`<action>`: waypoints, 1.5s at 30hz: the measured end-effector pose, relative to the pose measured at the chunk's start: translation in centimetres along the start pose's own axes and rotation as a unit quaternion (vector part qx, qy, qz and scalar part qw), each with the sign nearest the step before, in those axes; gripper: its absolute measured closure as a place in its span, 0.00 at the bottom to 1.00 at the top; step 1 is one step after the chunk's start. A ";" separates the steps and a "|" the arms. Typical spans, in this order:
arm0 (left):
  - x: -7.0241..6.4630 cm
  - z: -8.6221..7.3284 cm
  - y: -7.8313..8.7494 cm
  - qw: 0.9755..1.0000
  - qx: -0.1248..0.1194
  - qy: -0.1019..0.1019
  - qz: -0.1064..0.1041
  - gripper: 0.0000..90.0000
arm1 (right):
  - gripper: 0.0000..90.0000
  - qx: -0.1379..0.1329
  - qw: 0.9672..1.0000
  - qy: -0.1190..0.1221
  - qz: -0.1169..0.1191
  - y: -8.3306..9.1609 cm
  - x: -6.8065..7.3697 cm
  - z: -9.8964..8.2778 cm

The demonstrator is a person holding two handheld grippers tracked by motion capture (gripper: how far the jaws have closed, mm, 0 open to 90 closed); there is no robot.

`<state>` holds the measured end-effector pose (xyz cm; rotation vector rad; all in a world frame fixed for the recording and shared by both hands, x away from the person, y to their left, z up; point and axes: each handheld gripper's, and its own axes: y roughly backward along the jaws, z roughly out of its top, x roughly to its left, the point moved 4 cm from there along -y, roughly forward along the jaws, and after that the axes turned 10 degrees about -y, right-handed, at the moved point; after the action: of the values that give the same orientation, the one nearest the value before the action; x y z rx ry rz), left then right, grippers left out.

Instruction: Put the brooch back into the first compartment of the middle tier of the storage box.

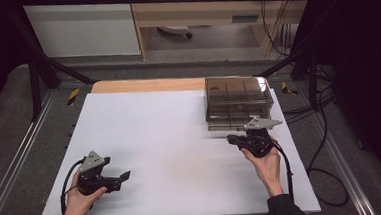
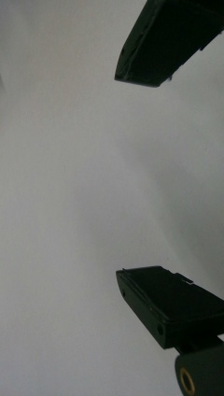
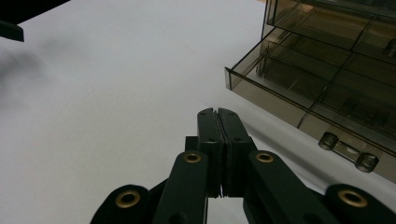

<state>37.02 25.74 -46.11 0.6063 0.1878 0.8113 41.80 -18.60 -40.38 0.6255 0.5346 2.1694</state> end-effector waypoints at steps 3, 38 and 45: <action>0.0 0.0 0.0 1.000 0.000 0.000 0.000 0.05 | 0.99 0.000 1.000 -0.001 -0.003 -0.1 0.0 0.3; 0.1 0.0 0.0 1.000 0.000 0.000 0.000 0.06 | 0.99 -0.001 0.999 -0.017 -0.030 -2.3 -2.0 3.3; 0.1 0.0 0.0 1.000 0.001 -0.001 0.000 0.05 | 0.99 -0.001 0.999 -0.021 -0.037 -2.8 -2.6 3.9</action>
<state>37.06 25.79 -46.14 0.6083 0.1870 0.8117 47.18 -18.32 -39.50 0.6384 0.5242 2.0838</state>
